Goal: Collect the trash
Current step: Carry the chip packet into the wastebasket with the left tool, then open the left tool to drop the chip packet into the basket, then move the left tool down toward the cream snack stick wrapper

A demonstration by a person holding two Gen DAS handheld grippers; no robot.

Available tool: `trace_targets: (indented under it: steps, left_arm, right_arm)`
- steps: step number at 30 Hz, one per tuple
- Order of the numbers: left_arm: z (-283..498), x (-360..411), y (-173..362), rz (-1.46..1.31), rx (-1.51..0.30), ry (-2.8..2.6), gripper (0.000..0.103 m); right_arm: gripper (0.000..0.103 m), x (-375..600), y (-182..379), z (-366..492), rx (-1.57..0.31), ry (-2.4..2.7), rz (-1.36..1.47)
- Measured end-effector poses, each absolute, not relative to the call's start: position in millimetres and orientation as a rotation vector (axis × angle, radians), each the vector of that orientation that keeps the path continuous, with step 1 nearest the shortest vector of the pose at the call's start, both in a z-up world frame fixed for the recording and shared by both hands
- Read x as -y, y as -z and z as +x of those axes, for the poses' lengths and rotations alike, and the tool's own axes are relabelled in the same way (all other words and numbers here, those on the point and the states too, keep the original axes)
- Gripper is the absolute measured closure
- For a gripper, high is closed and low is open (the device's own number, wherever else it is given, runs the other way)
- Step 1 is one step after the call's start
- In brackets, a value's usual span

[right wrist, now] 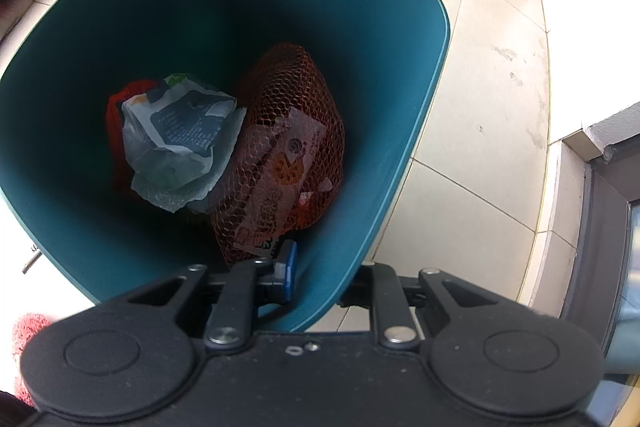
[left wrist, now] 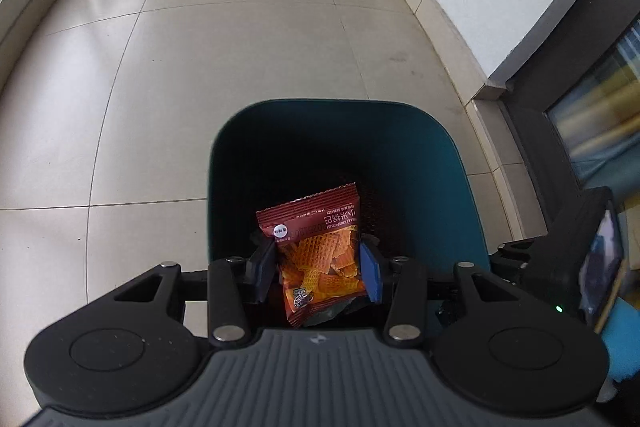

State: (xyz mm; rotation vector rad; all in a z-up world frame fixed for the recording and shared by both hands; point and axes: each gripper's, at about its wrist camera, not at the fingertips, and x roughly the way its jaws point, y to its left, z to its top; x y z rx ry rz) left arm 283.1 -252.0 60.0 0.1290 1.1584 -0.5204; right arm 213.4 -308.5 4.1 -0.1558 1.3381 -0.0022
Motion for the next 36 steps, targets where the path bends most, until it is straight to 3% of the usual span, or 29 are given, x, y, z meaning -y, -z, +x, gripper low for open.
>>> trace_targets:
  steps: [8, 15, 19, 27, 30, 36]
  left_arm:
    - [282, 288, 6, 0.256, -1.254, 0.550, 0.060]
    - [282, 303, 27, 0.288, -1.240, 0.561, 0.057]
    - [278, 299, 22, 0.267, -1.209, 0.571, 0.043]
    - [256, 264, -25, 0.226, -1.132, 0.596, 0.042]
    - [245, 241, -46, 0.206, -1.093, 0.601, 0.030]
    - [226, 182, -74, 0.192, -1.054, 0.516, 0.029]
  right_arm:
    - [0.084, 309, -7, 211, -1.327, 0.004, -0.147]
    - [0.084, 310, -9, 210, -1.325, 0.001, -0.144]
    - [0.083, 309, -10, 210, -1.326, 0.001, -0.145]
    - [0.083, 309, -10, 211, -1.331, -0.005, -0.144]
    - [0.083, 308, -11, 213, -1.338, -0.007, -0.145]
    - [0.082, 309, -8, 218, -1.353, -0.015, -0.150]
